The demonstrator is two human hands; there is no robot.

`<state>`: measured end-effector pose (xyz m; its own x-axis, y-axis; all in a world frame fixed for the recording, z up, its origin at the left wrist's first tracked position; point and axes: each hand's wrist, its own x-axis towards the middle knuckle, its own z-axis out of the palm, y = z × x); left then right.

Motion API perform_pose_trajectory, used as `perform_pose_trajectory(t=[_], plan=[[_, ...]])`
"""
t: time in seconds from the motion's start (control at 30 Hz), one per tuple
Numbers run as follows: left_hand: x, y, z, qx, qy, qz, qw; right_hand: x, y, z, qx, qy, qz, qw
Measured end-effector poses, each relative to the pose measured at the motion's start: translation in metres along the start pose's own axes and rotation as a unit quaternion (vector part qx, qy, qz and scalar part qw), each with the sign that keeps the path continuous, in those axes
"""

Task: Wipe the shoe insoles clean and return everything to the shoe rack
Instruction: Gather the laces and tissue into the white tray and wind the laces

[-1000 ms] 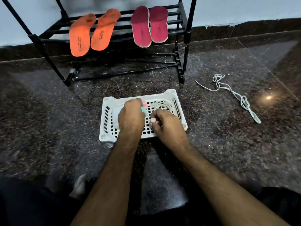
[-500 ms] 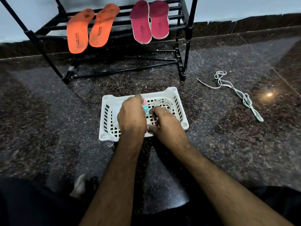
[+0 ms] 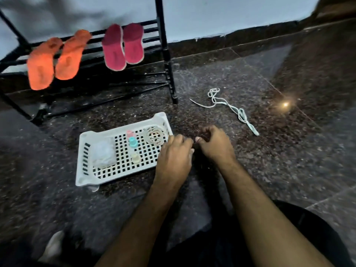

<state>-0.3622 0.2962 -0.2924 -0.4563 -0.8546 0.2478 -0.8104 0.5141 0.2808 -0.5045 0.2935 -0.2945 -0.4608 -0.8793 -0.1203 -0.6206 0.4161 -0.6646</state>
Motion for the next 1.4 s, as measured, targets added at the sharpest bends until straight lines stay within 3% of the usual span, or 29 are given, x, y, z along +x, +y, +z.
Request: perform_pose_trajectory(t=[0.13, 0.3, 0.63, 0.73, 0.83, 0.9, 1.0, 1.07, 1.17, 1.23, 1.4], plan=[[0.022, 0.024, 0.029, -0.062, -0.056, 0.005, 0.997, 0.018, 0.032, -0.004, -0.046, -0.015, 0.088, 0.995], [0.063, 0.046, 0.064, -0.088, -0.131, -0.052, 0.986, 0.047, 0.044, -0.003, -0.063, 0.022, 0.093, 0.993], [0.198, 0.024, 0.118, -0.038, -0.147, -0.086, 0.985, 0.079, 0.036, 0.01, -0.052, 0.083, 0.087, 0.991], [0.213, 0.021, 0.12, -0.024, -0.14, -0.121, 0.982, 0.081, 0.034, 0.011, -0.04, 0.086, 0.09, 0.991], [0.204, 0.024, 0.109, -0.003, -0.167, -0.097, 0.981, 0.08, 0.031, 0.008, -0.012, 0.102, 0.092, 0.99], [0.188, 0.028, 0.089, 0.025, -0.171, -0.051, 0.984, 0.078, 0.026, 0.004, 0.036, 0.136, 0.062, 0.988], [0.153, 0.034, 0.048, 0.113, -0.105, 0.03, 0.987, 0.066, 0.013, -0.009, 0.183, 0.146, 0.011, 0.972], [0.127, 0.037, 0.015, 0.118, -0.071, 0.059, 0.989, 0.051, 0.007, -0.018, 0.225, 0.094, -0.017, 0.97], [0.094, 0.031, -0.028, 0.037, -0.015, 0.036, 0.999, 0.025, 0.003, -0.023, 0.254, 0.003, -0.065, 0.965], [0.075, 0.024, -0.052, 0.003, 0.023, 0.03, 0.999, 0.008, 0.0, -0.021, 0.218, -0.027, -0.109, 0.969], [0.009, 0.007, -0.101, -0.112, 0.046, -0.023, 0.992, -0.029, -0.021, -0.02, 0.044, -0.009, -0.251, 0.967]])
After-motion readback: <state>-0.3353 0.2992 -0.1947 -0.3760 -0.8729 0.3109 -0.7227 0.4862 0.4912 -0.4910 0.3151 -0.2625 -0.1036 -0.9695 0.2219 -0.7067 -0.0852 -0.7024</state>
